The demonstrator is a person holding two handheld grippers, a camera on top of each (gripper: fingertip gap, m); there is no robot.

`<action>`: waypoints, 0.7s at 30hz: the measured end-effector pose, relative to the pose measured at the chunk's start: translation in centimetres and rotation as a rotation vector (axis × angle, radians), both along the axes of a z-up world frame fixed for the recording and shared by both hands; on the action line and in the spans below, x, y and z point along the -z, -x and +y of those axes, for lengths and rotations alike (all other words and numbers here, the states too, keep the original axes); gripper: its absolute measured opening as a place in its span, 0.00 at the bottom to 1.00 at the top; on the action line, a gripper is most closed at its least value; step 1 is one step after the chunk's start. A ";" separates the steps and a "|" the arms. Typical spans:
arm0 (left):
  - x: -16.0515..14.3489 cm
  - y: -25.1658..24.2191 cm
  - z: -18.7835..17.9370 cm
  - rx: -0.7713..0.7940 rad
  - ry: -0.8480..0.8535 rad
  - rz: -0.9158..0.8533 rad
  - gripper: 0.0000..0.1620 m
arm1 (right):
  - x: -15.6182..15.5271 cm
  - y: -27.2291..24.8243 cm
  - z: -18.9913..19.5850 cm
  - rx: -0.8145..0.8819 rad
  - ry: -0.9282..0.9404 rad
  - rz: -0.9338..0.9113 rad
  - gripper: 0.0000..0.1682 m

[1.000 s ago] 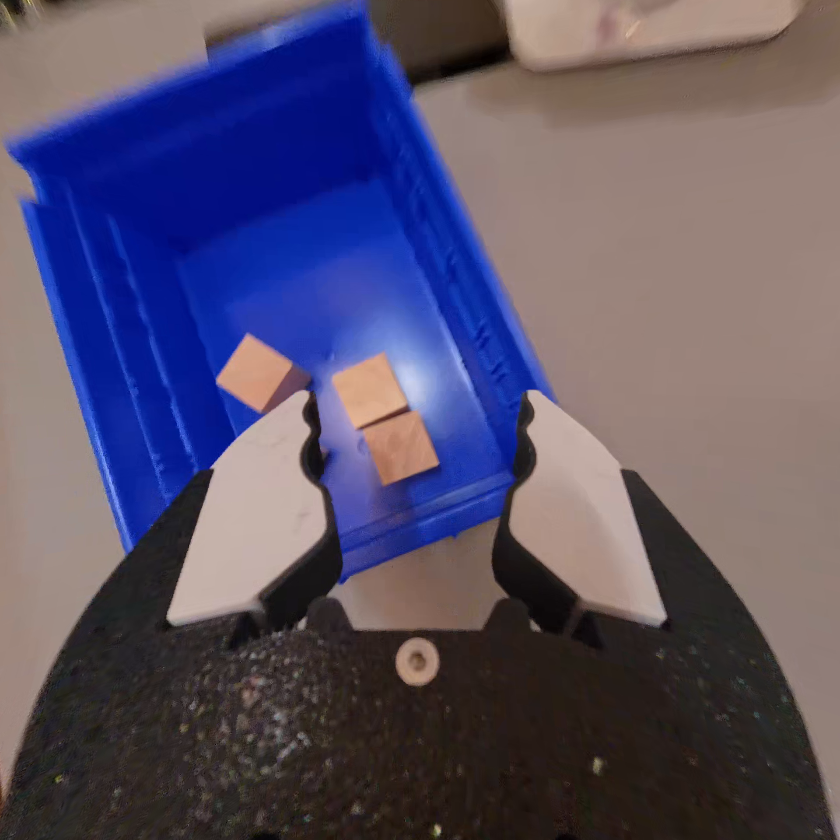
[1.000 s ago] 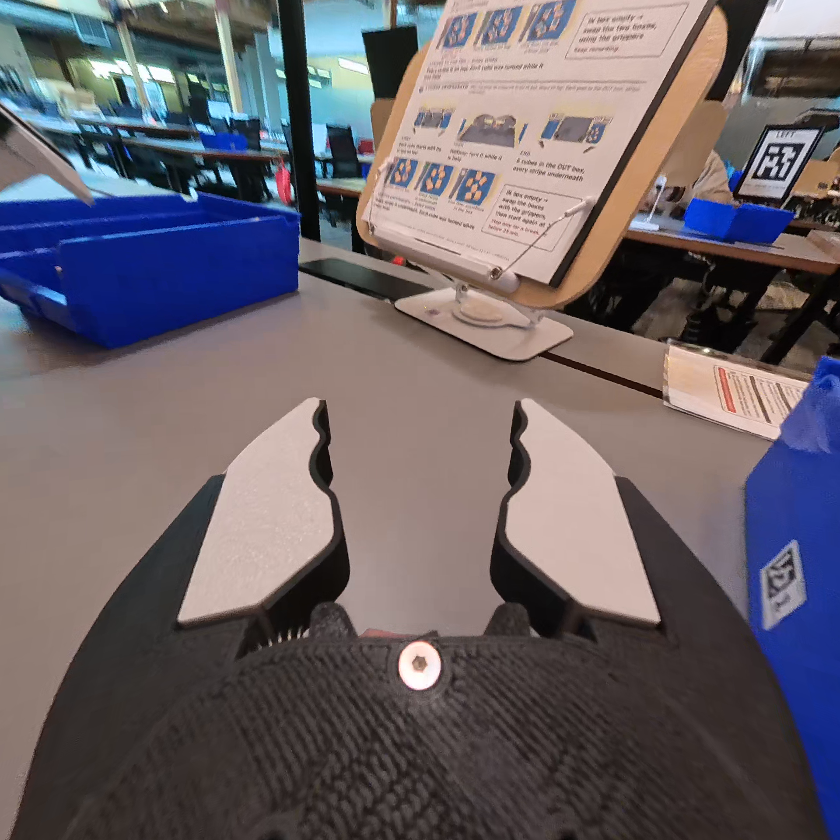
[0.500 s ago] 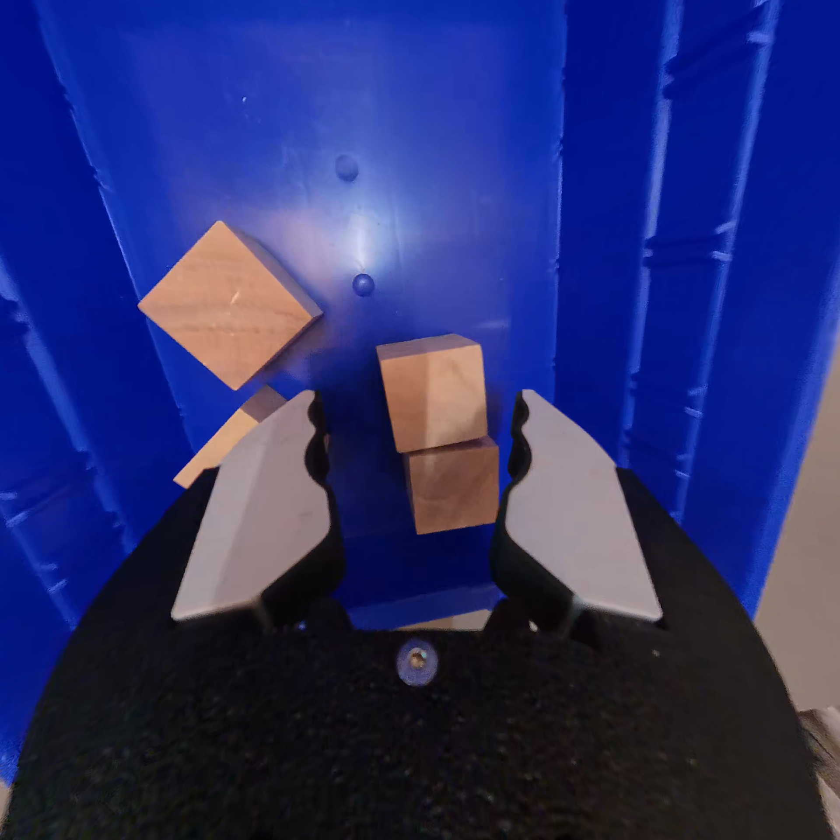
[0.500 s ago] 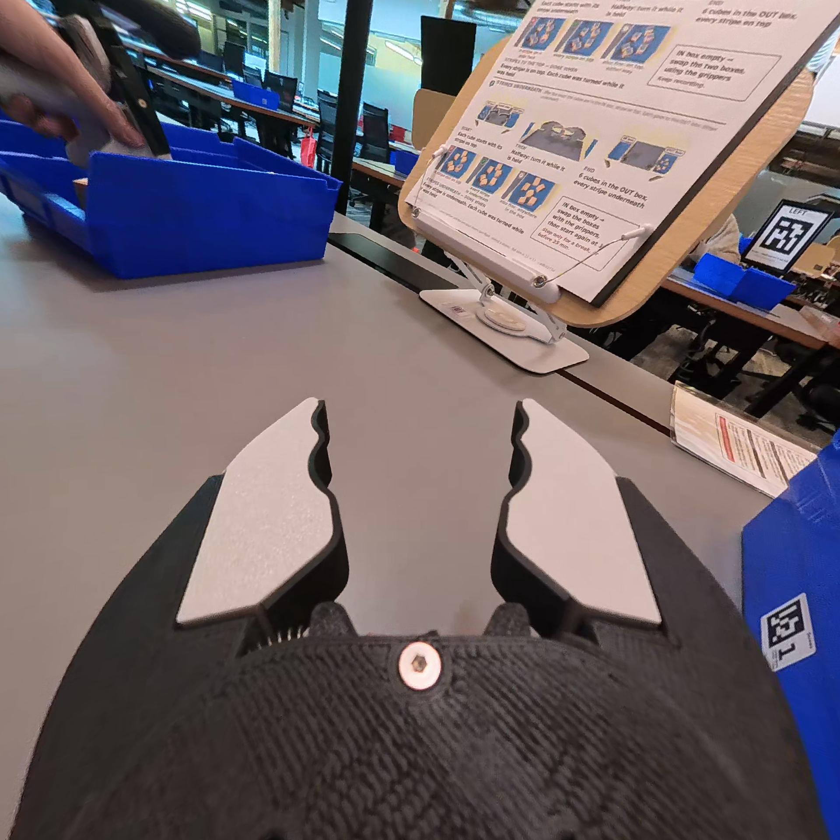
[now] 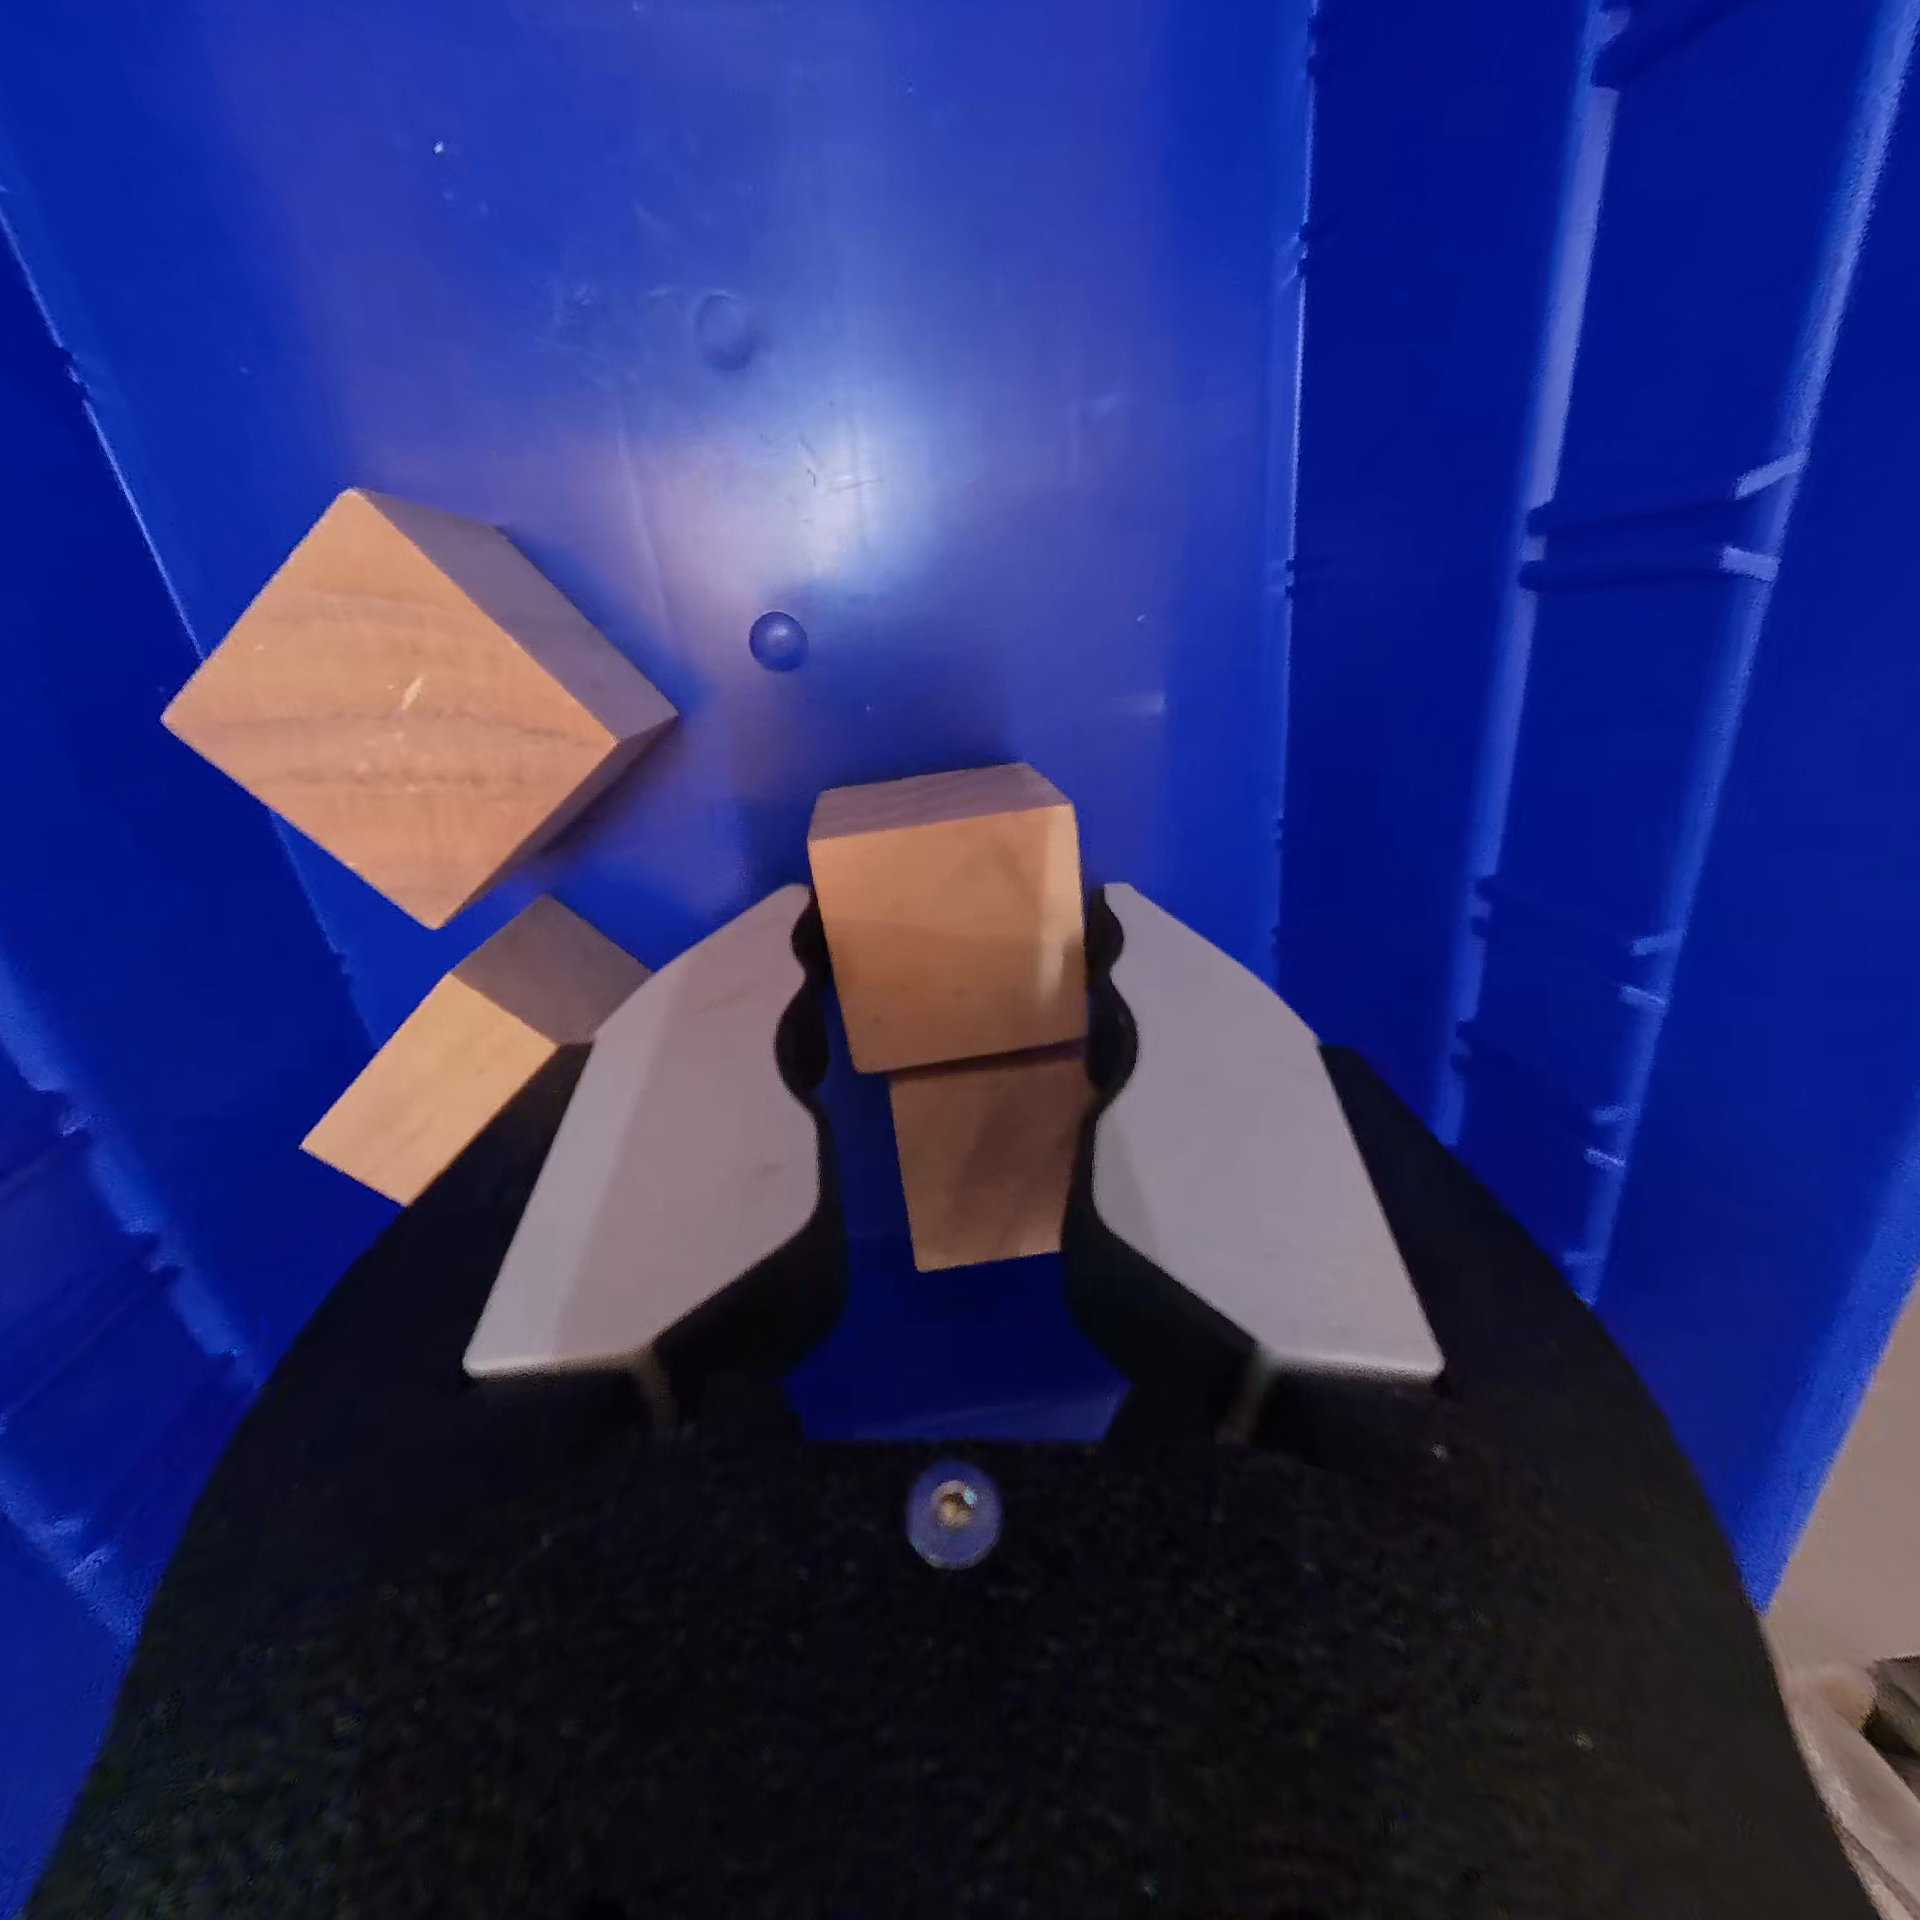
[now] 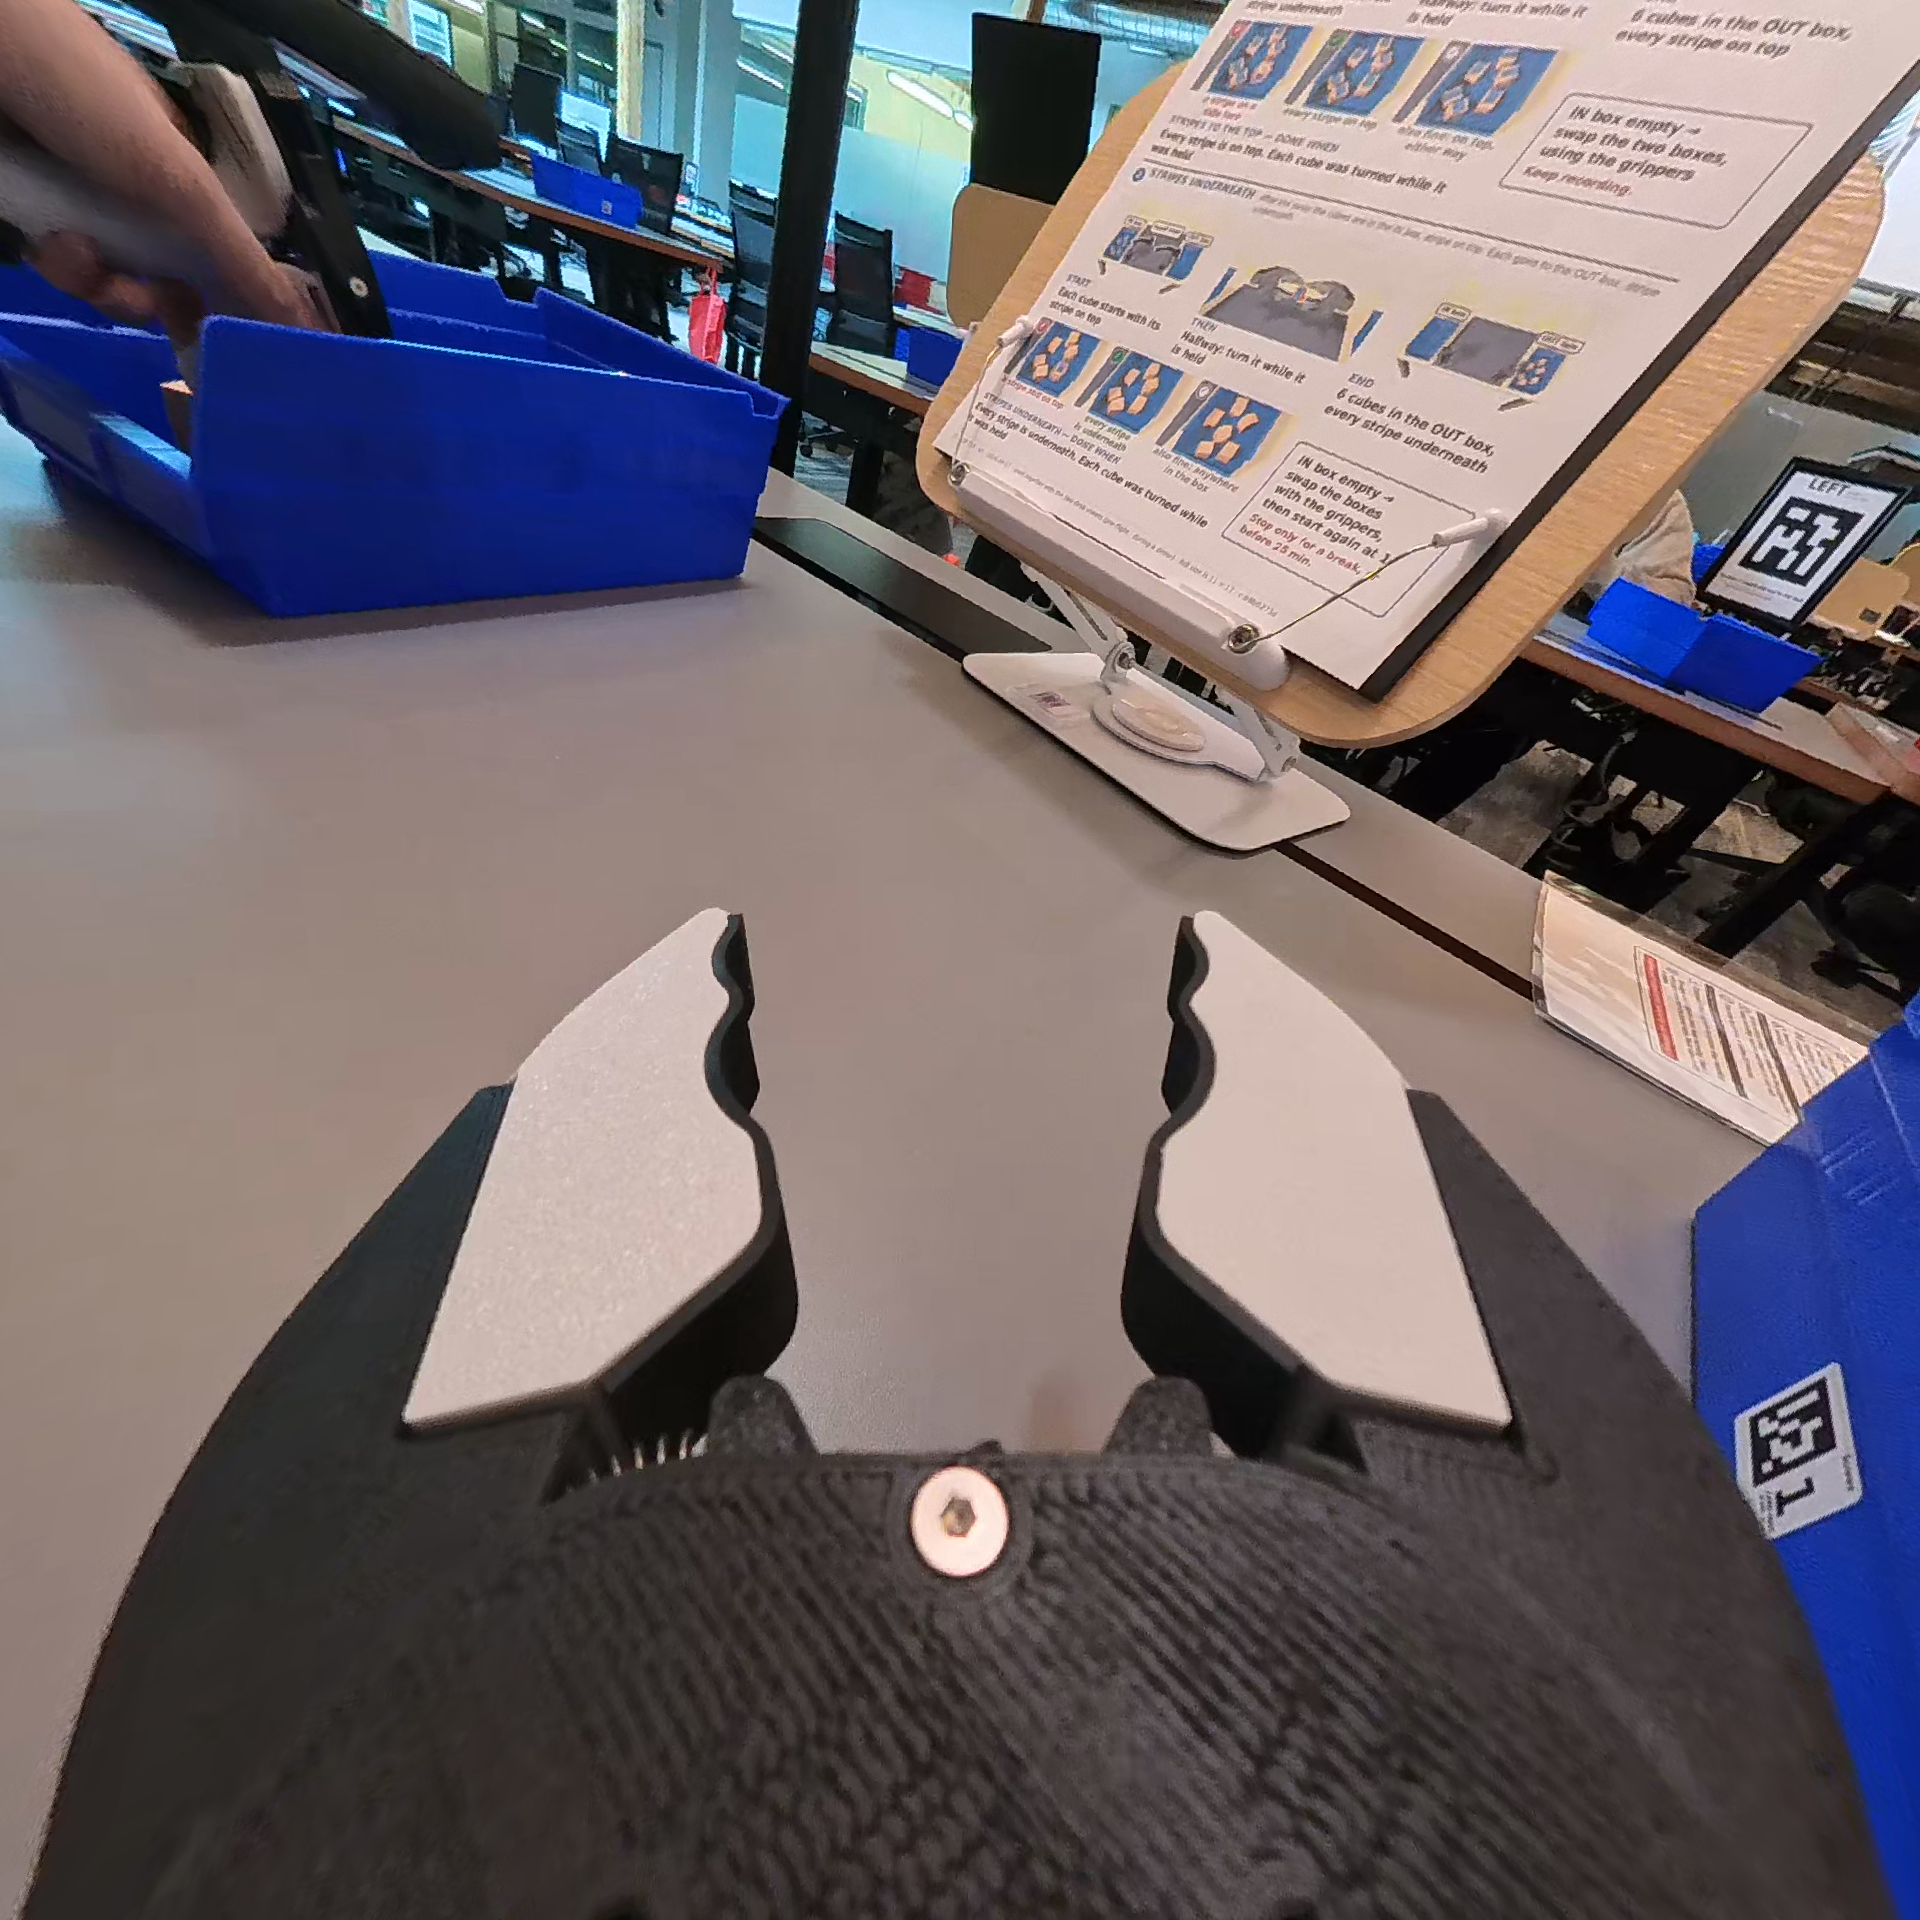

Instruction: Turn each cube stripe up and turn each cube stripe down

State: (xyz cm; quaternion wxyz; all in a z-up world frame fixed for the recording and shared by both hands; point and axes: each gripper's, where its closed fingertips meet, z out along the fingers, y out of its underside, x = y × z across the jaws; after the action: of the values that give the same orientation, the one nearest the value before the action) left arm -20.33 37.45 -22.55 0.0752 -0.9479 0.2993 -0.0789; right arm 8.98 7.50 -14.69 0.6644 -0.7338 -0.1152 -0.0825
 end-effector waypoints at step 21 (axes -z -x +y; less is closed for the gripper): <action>-21.3 -11.7 -14.7 0.506 -0.105 -0.956 0.28 | -5.8 4.7 -1.2 -0.182 -0.157 -0.044 0.48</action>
State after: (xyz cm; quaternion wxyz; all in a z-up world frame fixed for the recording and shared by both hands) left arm -8.61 22.76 -1.24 0.2288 -0.6996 0.4541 -0.5020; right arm 4.28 6.30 -8.85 0.7219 -0.6640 -0.1892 -0.0468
